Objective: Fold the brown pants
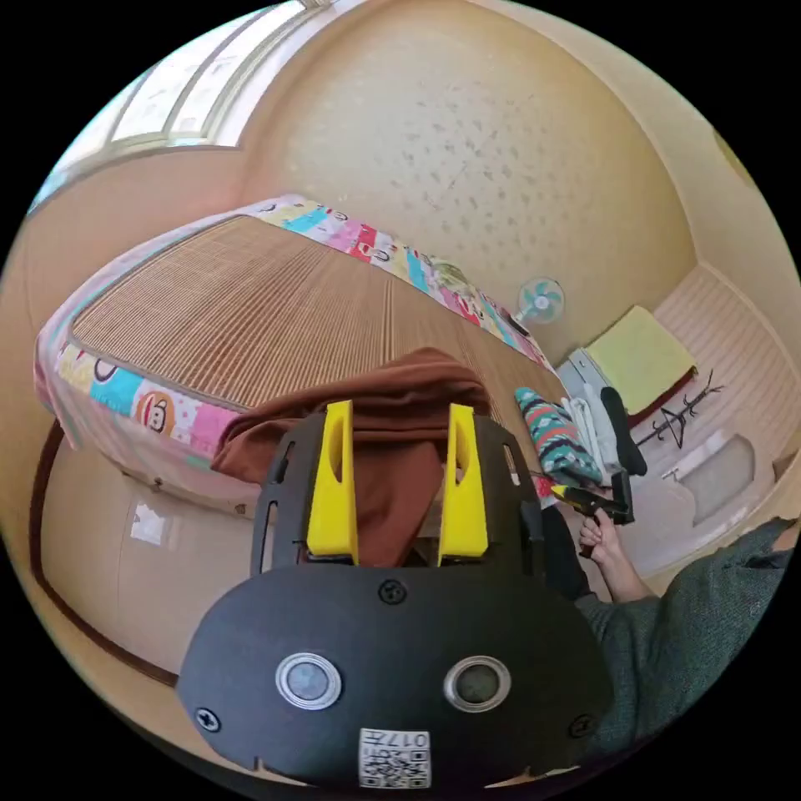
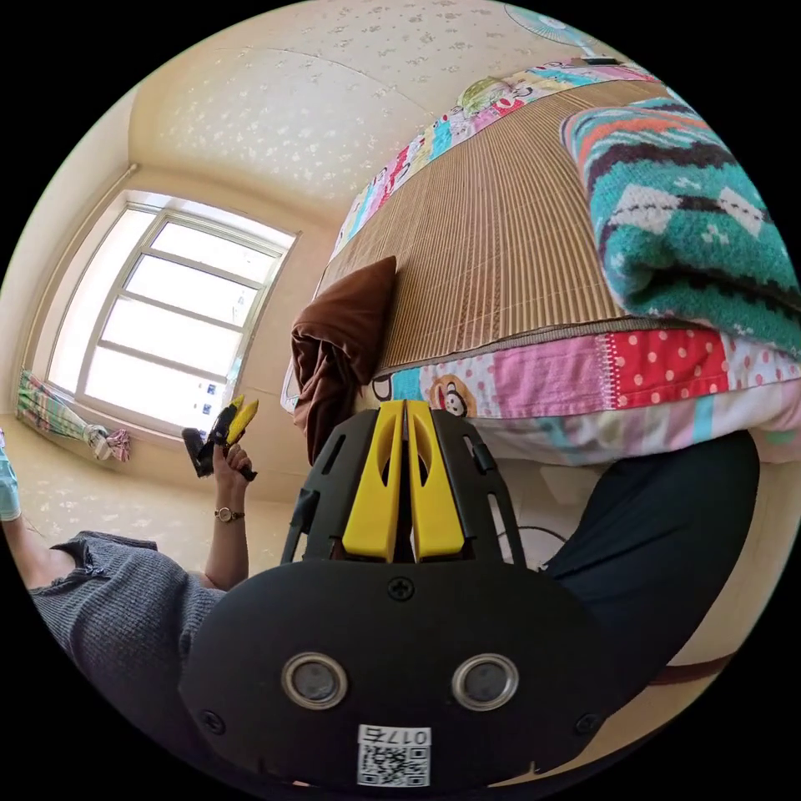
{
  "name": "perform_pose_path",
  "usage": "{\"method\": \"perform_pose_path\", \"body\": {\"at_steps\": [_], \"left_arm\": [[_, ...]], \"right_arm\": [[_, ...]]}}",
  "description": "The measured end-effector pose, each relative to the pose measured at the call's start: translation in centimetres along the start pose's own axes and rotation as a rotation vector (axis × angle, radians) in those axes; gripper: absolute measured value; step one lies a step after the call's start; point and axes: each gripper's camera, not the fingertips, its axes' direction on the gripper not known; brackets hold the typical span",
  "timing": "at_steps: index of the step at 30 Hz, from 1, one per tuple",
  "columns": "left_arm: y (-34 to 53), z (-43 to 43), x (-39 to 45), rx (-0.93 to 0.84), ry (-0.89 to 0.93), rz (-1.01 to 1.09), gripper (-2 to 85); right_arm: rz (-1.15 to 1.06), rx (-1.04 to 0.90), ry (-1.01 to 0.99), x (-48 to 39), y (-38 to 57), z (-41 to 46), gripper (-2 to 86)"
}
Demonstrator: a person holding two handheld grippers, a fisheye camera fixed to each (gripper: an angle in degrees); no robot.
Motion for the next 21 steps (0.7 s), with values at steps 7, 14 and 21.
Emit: {"method": "perform_pose_path", "body": {"at_steps": [7, 14, 21], "left_arm": [[-14.9, 20.7, 12.6, -0.399, -0.417, 0.553, 18.3], [-23.6, 31.0, 12.1, -0.618, -0.208, 0.532, 5.8], [-26.8, 14.5, 4.5, 0.025, 0.577, 0.249, 3.1]], "right_arm": [[-0.057, -0.015, -0.052, -1.1, -0.5, -0.1, 0.6], [0.019, 0.073, -0.049, 2.6, 1.5, -4.5, 0.6], [0.052, 0.071, -0.045, 4.8, 1.2, -4.6, 0.8]]}}
